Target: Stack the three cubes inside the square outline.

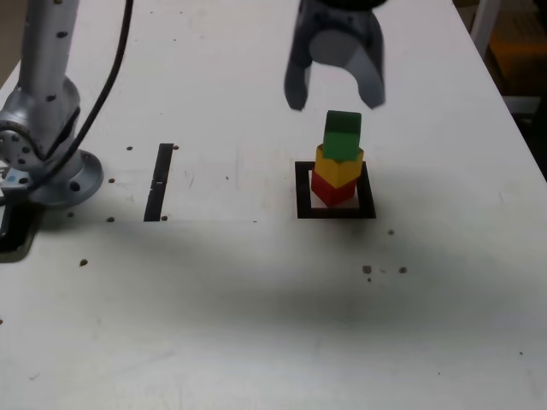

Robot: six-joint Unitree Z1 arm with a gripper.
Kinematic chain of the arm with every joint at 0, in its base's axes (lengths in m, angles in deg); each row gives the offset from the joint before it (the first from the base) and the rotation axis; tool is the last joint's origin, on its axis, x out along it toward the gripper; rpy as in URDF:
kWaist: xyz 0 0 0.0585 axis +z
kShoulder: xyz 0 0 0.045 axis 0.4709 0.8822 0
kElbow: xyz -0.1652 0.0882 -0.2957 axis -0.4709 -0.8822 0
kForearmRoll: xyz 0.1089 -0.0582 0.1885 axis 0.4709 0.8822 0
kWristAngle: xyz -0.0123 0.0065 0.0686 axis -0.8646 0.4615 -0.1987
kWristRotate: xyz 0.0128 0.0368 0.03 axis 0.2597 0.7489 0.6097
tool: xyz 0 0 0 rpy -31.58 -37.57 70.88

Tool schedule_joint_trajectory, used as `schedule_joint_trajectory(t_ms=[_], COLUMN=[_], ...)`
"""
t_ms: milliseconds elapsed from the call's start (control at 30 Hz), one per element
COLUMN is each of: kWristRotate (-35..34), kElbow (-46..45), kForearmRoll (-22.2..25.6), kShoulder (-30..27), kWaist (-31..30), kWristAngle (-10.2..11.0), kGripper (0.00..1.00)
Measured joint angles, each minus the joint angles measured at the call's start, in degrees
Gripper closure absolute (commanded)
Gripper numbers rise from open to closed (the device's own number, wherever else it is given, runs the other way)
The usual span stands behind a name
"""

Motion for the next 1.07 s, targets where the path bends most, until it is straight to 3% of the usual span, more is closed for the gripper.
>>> schedule_joint_trajectory(t_ms=[133,367,467,767,1067], kWristRotate=[-2.6,-4.8,-5.1,-2.5,2.1], kElbow=[-5.7,-20.2,-27.1,-45.4,-59.8], kForearmRoll=[2.3,1.9,0.3,-17.3,-34.0], kShoulder=[-6.7,-17.5,-19.7,-20.1,-18.2], kWaist=[0.7,4.2,5.3,5.6,4.8], kWristAngle=[1.9,1.0,0.0,-9.2,-15.2], kGripper=[0.26,0.26,0.26,0.26,0.26])
